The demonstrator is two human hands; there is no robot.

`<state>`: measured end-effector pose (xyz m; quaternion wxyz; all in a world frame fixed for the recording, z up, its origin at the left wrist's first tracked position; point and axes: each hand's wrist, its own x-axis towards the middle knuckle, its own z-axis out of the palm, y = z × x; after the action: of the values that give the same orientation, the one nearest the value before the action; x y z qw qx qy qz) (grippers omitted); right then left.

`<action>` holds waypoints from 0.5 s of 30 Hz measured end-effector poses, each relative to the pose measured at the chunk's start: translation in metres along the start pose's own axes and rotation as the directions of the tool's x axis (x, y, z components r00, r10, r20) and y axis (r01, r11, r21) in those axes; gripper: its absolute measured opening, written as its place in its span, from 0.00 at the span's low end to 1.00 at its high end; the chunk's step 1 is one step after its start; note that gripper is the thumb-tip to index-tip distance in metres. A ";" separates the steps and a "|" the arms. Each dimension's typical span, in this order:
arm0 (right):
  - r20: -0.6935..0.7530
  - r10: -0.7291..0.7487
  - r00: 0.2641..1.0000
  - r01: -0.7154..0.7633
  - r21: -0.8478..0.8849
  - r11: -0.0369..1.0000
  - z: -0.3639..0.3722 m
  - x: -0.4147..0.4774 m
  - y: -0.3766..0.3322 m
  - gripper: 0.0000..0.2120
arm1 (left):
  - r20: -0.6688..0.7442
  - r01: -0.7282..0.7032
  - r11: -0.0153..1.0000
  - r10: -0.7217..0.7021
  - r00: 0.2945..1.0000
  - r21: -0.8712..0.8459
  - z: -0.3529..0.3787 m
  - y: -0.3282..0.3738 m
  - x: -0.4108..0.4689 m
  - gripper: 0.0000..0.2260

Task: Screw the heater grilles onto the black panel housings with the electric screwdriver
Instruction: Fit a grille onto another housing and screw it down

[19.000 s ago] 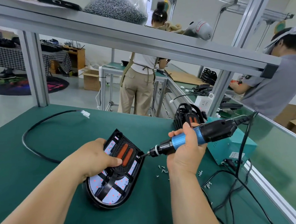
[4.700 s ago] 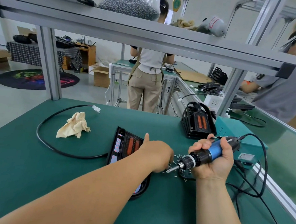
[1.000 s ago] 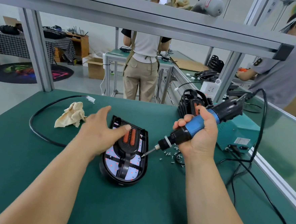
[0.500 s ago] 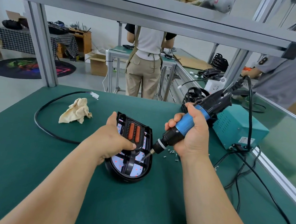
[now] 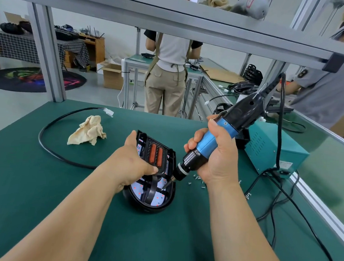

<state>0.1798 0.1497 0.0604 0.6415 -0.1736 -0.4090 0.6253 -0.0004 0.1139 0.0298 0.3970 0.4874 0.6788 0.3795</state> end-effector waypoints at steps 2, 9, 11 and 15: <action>-0.022 0.001 1.000 -0.001 -0.002 1.000 0.000 -0.002 -0.001 0.01 | 0.004 0.004 1.000 -0.004 1.000 0.007 0.000 0.000 0.000 0.52; -0.156 -0.056 0.986 0.056 0.002 0.998 -0.009 -0.013 0.000 0.04 | 0.021 0.015 1.000 -0.015 1.000 0.012 -0.001 0.000 0.000 0.53; -0.166 -0.056 0.984 0.059 0.016 0.998 -0.011 -0.015 0.001 0.04 | 0.022 0.014 1.000 -0.014 1.000 0.009 -0.001 0.000 -0.001 0.53; -0.168 -0.057 0.984 0.058 0.004 0.998 -0.010 -0.014 0.001 0.04 | 0.032 0.013 1.000 -0.013 0.999 0.007 -0.002 -0.001 0.000 0.52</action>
<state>0.1881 0.1393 0.0494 0.6923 -0.2112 -0.3556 0.5913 -0.0026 0.1135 0.0297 0.4086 0.4904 0.6767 0.3670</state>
